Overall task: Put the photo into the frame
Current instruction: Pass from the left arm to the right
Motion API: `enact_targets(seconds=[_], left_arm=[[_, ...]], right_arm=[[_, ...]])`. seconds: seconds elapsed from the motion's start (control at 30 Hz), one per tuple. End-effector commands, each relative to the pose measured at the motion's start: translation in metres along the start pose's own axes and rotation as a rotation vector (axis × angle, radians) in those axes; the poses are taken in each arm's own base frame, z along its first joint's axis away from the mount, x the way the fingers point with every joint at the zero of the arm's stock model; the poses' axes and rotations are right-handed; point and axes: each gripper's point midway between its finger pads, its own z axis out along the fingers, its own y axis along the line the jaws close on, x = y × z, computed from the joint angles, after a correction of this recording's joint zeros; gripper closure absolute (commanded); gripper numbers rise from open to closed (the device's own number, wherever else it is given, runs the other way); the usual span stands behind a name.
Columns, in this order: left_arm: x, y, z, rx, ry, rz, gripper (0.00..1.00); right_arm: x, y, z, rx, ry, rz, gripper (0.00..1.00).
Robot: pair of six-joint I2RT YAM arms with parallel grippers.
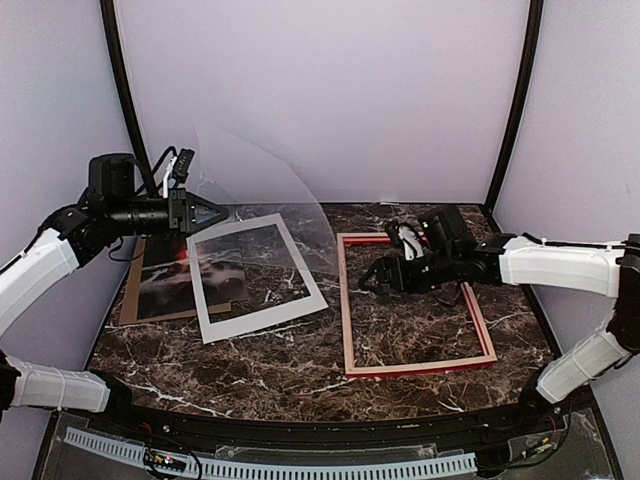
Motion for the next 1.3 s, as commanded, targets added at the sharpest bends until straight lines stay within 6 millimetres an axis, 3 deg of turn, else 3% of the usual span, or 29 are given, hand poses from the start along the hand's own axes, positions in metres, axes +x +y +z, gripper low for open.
enact_targets(seconds=[0.0, 0.1, 0.23, 0.43, 0.6, 0.77, 0.97, 1.27], left_arm=[[0.006, -0.031, 0.017, 0.157, 0.0, 0.043, 1.0], [0.021, -0.045, 0.036, 0.228, 0.033, 0.045, 1.0], [0.051, -0.044, 0.062, 0.248, 0.11, 0.012, 1.0], [0.108, 0.005, 0.097, 0.193, 0.19, -0.192, 1.0], [0.152, 0.053, 0.12, 0.096, 0.267, -0.313, 1.0], [0.188, 0.09, 0.124, -0.014, 0.321, -0.405, 1.0], [0.214, 0.117, 0.117, -0.153, 0.37, -0.459, 1.0], [0.215, 0.121, 0.111, -0.162, 0.322, -0.46, 1.0]], right_arm=[[-0.027, -0.011, -0.035, -0.037, -0.091, 0.013, 0.01], [-0.042, -0.036, -0.06, 0.009, -0.145, 0.063, 0.01], [-0.045, -0.06, -0.071, -0.012, -0.151, 0.138, 0.01], [-0.039, -0.084, -0.066, -0.019, -0.141, 0.214, 0.01], [-0.027, -0.098, -0.047, -0.021, -0.091, 0.26, 0.01], [-0.002, -0.11, -0.02, -0.053, -0.033, 0.325, 0.01], [0.021, -0.109, 0.008, -0.101, 0.031, 0.36, 0.03], [0.044, -0.095, 0.035, -0.165, 0.089, 0.381, 0.1]])
